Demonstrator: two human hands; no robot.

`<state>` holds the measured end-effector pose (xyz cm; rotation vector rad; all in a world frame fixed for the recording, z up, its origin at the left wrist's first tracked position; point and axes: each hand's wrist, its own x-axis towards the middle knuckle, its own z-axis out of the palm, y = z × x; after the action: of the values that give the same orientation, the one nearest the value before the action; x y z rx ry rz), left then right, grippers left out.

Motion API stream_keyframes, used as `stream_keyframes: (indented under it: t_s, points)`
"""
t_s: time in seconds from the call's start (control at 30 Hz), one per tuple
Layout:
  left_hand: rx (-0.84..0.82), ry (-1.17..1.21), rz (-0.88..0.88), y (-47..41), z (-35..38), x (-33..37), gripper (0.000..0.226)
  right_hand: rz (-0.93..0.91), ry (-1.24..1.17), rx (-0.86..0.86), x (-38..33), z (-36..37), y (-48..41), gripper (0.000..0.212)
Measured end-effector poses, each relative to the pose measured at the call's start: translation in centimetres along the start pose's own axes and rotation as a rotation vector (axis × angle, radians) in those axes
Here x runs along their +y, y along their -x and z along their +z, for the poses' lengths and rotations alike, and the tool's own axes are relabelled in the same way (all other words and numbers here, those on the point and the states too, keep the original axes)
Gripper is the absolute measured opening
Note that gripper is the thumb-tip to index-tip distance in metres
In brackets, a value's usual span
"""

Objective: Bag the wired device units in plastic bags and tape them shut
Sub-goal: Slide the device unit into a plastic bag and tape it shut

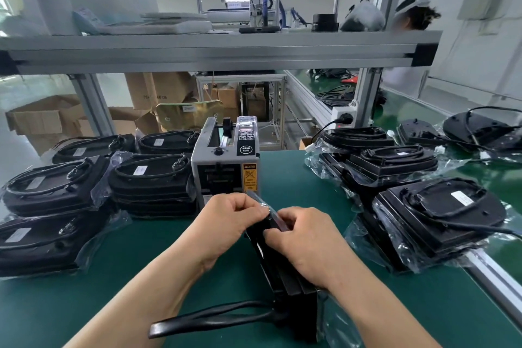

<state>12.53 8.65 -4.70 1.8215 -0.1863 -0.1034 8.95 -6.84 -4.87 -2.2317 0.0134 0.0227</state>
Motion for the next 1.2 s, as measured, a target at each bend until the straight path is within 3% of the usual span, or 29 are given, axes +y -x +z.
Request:
stream_keyframes:
  t_s: [0.53,0.7,1.0,1.2]
  points:
    - [0.036,0.007,0.003,-0.58,0.29,-0.64,0.018,0.009,-0.010,0.003,0.04,0.04,0.05,0.030]
    - [0.042,0.005,0.010,-0.62,0.37,-0.63,0.020,0.012,-0.026,0.001,0.03,0.06,0.09,0.036]
    - [0.099,-0.139,0.039,-0.60,0.54,-0.62,0.023,0.015,-0.032,0.004,-0.03,0.11,0.16,0.034]
    - [0.160,-0.204,-0.034,-0.88,0.25,-0.89,0.021,0.006,-0.014,0.005,-0.08,0.14,0.19,0.033]
